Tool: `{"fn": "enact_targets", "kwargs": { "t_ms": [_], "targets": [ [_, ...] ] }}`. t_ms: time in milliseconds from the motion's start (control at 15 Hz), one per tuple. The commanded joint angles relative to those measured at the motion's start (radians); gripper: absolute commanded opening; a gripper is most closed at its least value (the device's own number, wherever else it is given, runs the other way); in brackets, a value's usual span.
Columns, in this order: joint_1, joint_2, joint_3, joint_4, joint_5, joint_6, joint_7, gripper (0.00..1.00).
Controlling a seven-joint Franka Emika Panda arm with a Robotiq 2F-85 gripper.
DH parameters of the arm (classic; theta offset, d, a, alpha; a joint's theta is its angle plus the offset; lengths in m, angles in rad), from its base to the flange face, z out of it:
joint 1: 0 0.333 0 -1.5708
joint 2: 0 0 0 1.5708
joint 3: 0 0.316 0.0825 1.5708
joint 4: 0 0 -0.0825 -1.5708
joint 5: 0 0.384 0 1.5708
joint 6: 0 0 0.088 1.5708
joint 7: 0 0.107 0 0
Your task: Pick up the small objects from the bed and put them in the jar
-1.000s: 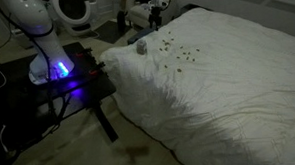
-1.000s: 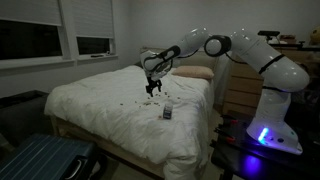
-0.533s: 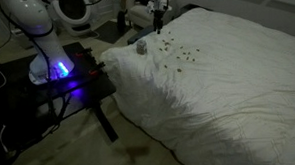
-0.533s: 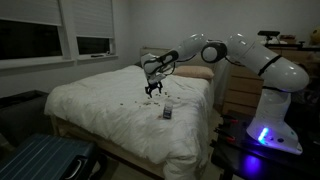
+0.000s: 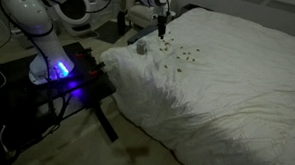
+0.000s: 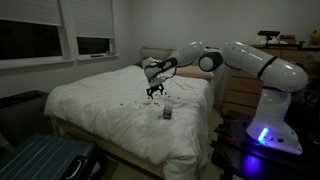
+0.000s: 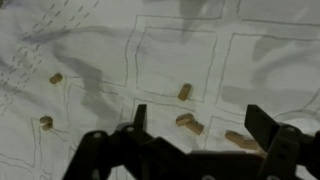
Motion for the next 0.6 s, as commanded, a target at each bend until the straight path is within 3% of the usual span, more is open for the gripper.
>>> {"fn": "enact_targets", "kwargs": {
  "t_ms": [0, 533],
  "targets": [
    [-0.035, 0.086, -0.009, 0.143, 0.019, -0.063, 0.010, 1.00],
    [-0.108, 0.210, 0.027, 0.286, 0.040, -0.019, -0.017, 1.00]
  ]
}}
